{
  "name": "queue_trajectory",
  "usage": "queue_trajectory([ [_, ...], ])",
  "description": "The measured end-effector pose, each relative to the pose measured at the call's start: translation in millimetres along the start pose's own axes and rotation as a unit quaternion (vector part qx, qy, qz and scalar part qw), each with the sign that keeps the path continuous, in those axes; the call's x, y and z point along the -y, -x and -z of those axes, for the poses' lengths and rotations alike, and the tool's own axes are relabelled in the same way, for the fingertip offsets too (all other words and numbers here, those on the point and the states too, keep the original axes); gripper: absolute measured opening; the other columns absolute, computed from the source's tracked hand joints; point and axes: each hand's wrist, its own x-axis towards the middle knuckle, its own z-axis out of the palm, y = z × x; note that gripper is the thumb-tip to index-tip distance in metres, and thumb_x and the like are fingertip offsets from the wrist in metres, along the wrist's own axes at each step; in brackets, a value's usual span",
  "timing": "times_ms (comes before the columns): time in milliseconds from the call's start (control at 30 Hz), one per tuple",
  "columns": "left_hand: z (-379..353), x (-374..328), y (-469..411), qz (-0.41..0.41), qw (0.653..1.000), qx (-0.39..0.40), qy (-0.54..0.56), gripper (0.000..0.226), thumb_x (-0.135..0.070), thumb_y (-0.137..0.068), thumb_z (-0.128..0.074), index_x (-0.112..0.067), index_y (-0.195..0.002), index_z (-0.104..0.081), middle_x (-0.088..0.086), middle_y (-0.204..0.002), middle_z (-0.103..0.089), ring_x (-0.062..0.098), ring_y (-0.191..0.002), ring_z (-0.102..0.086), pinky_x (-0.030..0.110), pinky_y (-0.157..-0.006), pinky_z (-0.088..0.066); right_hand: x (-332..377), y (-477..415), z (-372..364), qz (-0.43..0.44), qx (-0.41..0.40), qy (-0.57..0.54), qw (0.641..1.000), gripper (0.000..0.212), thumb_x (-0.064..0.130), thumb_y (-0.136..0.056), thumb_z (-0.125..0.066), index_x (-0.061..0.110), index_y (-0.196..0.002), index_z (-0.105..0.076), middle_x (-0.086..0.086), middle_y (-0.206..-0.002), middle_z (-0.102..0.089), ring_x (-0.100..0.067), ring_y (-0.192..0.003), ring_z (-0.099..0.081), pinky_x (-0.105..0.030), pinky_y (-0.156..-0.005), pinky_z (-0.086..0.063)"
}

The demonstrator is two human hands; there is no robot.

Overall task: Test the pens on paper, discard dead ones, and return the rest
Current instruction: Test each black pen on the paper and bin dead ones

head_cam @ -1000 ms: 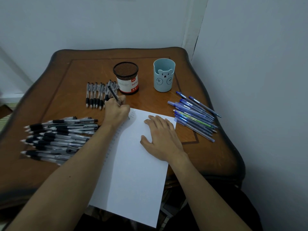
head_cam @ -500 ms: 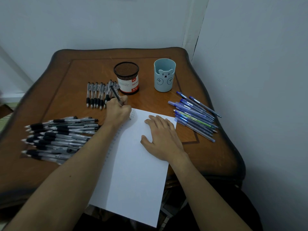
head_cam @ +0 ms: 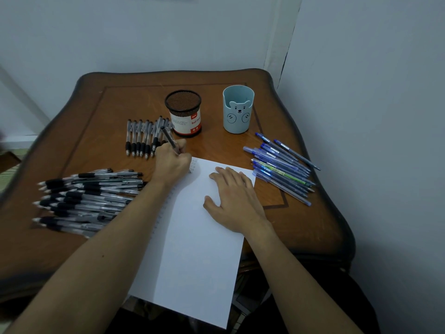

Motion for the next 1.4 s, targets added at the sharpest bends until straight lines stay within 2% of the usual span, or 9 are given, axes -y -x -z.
queue_trajectory([
  [133,1.1,-2.1,-0.5,0.031,0.999,-0.017,0.03,0.021,0.007,-0.069,-0.051,0.001,-0.058,-0.034,0.011,-0.055,-0.034,0.019,-0.056,-0.034,0.034,-0.058,-0.032,0.3,-0.3,-0.4,0.0,-0.002,-0.003,1.0,0.062,0.051,-0.094,-0.038,0.021,-0.149,-0.038,0.001,-0.161,-0.029,-0.015,-0.15,-0.018,-0.041,-0.123,-0.007],
  [400,13.4,-10.6,-1.0,0.173,0.951,-0.124,0.226,0.019,-0.008,-0.077,-0.056,-0.026,-0.08,-0.049,0.001,-0.076,-0.053,0.019,-0.069,-0.05,0.045,-0.073,-0.045,1.0,-0.4,0.0,-0.004,-0.002,0.001,1.0,0.064,0.052,-0.093,-0.036,0.021,-0.149,-0.038,0.002,-0.161,-0.029,-0.016,-0.15,-0.017,-0.044,-0.125,-0.008],
  [567,12.2,-13.3,0.3,0.165,0.96,-0.163,0.158,0.032,-0.061,-0.095,-0.05,-0.03,-0.089,-0.049,0.001,-0.077,-0.049,0.016,-0.069,-0.047,0.038,-0.066,-0.042,1.8,0.1,0.8,-0.004,-0.002,-0.004,1.0,0.061,0.05,-0.096,-0.04,0.021,-0.149,-0.037,0.001,-0.161,-0.029,-0.016,-0.15,-0.017,-0.044,-0.125,-0.007],
  [733,20.1,-16.5,4.8,0.145,0.969,-0.156,0.122,0.043,-0.049,-0.106,-0.039,-0.019,-0.1,-0.07,0.012,-0.064,-0.062,0.017,-0.058,-0.058,0.037,-0.06,-0.051,1.8,-0.1,1.1,-0.004,-0.002,-0.002,1.0,0.06,0.051,-0.096,-0.041,0.023,-0.149,-0.037,0.003,-0.161,-0.028,-0.015,-0.15,-0.017,-0.043,-0.125,-0.007],
  [867,37.2,-12.2,5.4,0.154,0.966,-0.141,0.15,0.041,-0.039,-0.109,-0.037,-0.013,-0.102,-0.067,-0.003,-0.05,-0.057,0.014,-0.044,-0.055,0.027,-0.046,-0.047,2.7,0.2,1.6,-0.005,-0.001,-0.001,1.0,0.058,0.05,-0.098,-0.043,0.024,-0.15,-0.036,0.004,-0.162,-0.027,-0.014,-0.151,-0.016,-0.041,-0.124,-0.004],
  [1033,63.4,-12.3,-2.2,0.175,0.963,-0.129,0.156,0.032,-0.038,-0.107,-0.045,-0.015,-0.113,-0.065,0.001,-0.063,-0.056,0.015,-0.046,-0.058,0.025,-0.041,-0.049,3.1,0.8,1.9,-0.006,-0.007,-0.008,1.0,0.058,0.049,-0.098,-0.044,0.024,-0.149,-0.037,0.005,-0.161,-0.028,-0.013,-0.15,-0.017,-0.04,-0.124,-0.004],
  [1200,75.4,-8.7,-22.8,0.241,0.961,-0.129,-0.05,0.037,-0.031,-0.106,-0.041,-0.008,-0.12,-0.068,0.006,-0.085,-0.061,0.03,-0.085,-0.063,0.04,-0.083,-0.054,3.3,0.8,1.9,-0.004,-0.01,-0.005,1.0,0.057,0.049,-0.097,-0.044,0.024,-0.148,-0.038,0.006,-0.16,-0.029,-0.012,-0.149,-0.018,-0.038,-0.123,-0.004],
  [1300,75.6,-8.8,-29.5,0.259,0.956,-0.12,-0.067,0.04,-0.017,-0.104,-0.039,0.008,-0.088,-0.065,0.014,-0.085,-0.063,0.036,-0.089,-0.064,0.036,-0.076,-0.051,3.4,0.9,2.9,-0.004,-0.01,-0.005,1.0,0.057,0.049,-0.098,-0.044,0.025,-0.148,-0.037,0.006,-0.16,-0.029,-0.012,-0.149,-0.018,-0.037,-0.123,-0.003],
  [1400,74.3,-6.0,-35.8,0.242,0.959,-0.111,-0.096,0.026,-0.003,-0.098,-0.046,0.009,-0.091,-0.068,0.01,-0.095,-0.068,0.04,-0.112,-0.062,0.045,-0.096,-0.054,2.8,0.6,3.3,-0.004,-0.008,-0.007,1.0,0.057,0.049,-0.098,-0.045,0.025,-0.148,-0.037,0.006,-0.16,-0.029,-0.011,-0.149,-0.018,-0.036,-0.123,-0.003],
])
